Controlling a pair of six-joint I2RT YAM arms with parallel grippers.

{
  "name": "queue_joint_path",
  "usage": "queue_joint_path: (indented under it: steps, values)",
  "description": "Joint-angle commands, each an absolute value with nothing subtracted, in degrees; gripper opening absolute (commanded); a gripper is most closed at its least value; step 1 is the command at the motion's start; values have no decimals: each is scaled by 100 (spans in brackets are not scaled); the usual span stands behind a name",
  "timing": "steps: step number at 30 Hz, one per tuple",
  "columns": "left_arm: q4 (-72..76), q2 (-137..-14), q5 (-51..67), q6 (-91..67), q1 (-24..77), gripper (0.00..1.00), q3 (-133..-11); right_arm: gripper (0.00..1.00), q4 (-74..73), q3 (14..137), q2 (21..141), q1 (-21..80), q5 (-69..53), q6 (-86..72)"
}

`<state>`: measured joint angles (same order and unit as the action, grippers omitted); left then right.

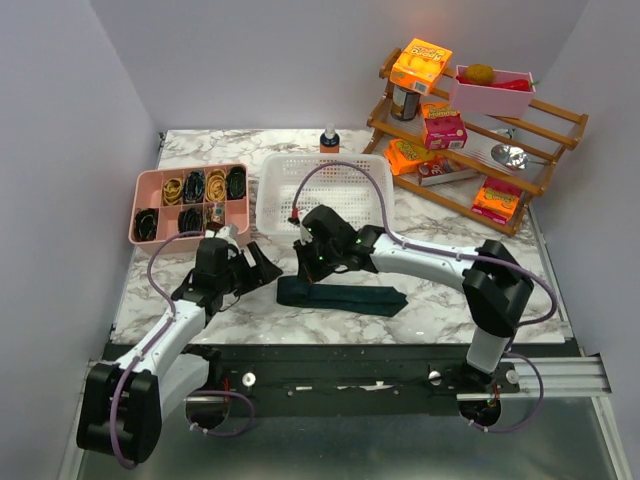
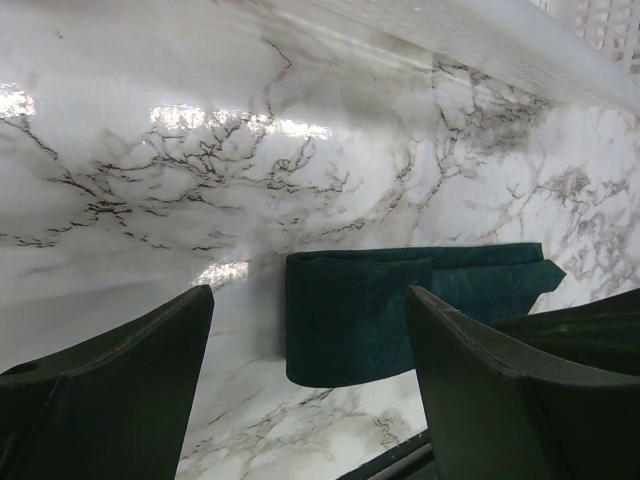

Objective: Roll the ties
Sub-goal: Roll the tie at the center of the board.

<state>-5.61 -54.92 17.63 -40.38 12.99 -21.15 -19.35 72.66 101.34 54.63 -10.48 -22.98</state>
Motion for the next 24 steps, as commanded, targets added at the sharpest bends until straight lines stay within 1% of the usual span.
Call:
queue_joint_path:
  steps: [1,4,10,18,24]
  values:
    - [-55,-5309,2459,-4429,1081,88,-1794,1,-1969,7813,10520,5581,-1257,-2110]
    - [210,-5317,2627,-4552,1020,88,-1609,1,-2013,7840,10679,5599,-1169,-2109]
    - [290,-5335,2672,-4438,1020,88,-1582,1,-2057,7629,10749,5607,-853,-2127]
    - [518,-5704,2760,-4350,1037,86,-1529,1,-2030,7190,10749,5599,-695,-2188]
    - [887,-6020,2777,-4324,1230,84,-1398,1,-2021,7031,10846,5599,-607,-2232]
